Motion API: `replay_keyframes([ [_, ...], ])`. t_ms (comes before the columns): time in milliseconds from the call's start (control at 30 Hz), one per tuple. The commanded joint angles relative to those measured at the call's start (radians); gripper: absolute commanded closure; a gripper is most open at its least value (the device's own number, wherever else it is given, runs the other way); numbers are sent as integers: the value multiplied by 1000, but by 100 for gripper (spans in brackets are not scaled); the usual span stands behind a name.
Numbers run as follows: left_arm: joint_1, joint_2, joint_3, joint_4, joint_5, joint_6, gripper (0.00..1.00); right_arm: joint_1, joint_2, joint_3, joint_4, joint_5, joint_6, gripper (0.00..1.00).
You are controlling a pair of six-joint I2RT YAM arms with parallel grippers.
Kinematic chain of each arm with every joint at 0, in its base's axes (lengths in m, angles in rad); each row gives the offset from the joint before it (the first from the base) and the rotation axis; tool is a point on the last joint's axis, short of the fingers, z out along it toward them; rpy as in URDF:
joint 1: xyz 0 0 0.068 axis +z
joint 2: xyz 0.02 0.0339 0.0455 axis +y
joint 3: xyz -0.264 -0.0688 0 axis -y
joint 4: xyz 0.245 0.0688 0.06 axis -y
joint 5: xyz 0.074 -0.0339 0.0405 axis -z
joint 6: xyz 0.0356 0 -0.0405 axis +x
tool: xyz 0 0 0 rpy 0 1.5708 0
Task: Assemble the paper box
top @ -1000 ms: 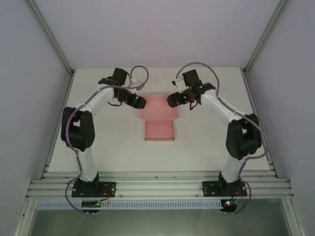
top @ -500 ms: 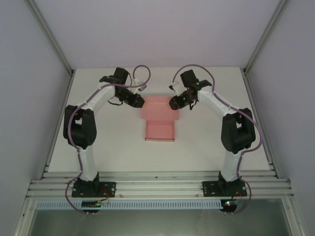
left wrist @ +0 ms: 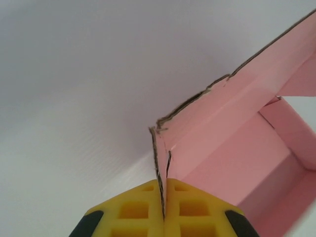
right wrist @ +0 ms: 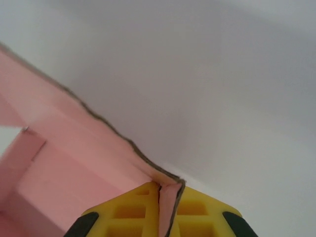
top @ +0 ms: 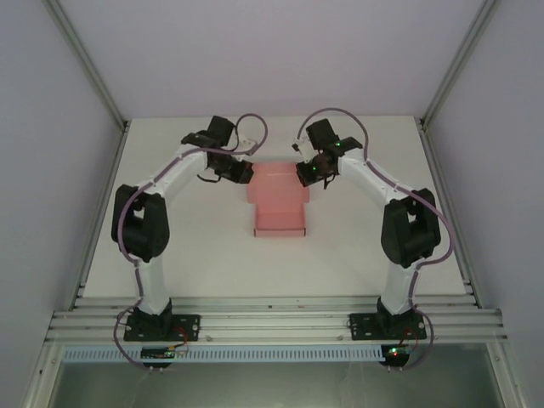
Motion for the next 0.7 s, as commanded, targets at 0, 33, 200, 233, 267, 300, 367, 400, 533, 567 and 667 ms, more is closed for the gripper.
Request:
replay_keyframes([
  [0,-50,-105,-24,77,-237,-166,100,30,-66,-22,90,227,194,92],
  [33,-63,-113,-26,85,-265,-201,100,43,-73,-34,121,281,242,92],
  [200,-103,-161,-78,163,-332,-346,100,102,-114,-113,285,413,450,89],
  [233,-103,-169,-96,217,-330,-363,100,104,-123,-140,340,431,491,89],
  [267,-103,-172,-119,257,-343,-390,100,106,-132,-174,410,434,519,87],
  [300,-102,-172,-137,295,-346,-399,100,110,-142,-220,497,445,537,86],
  [367,-103,-156,-144,332,-349,-408,100,117,-149,-287,622,429,575,88],
  [400,-102,-144,-148,351,-350,-408,100,120,-147,-306,659,474,611,88],
  [533,-103,-94,-140,399,-334,-460,100,140,-127,-341,731,550,659,91],
  [567,-103,-87,-147,421,-330,-477,100,143,-123,-356,764,534,661,92],
  [667,-102,-74,-162,468,-313,-486,100,154,-113,-382,827,555,666,93],
])
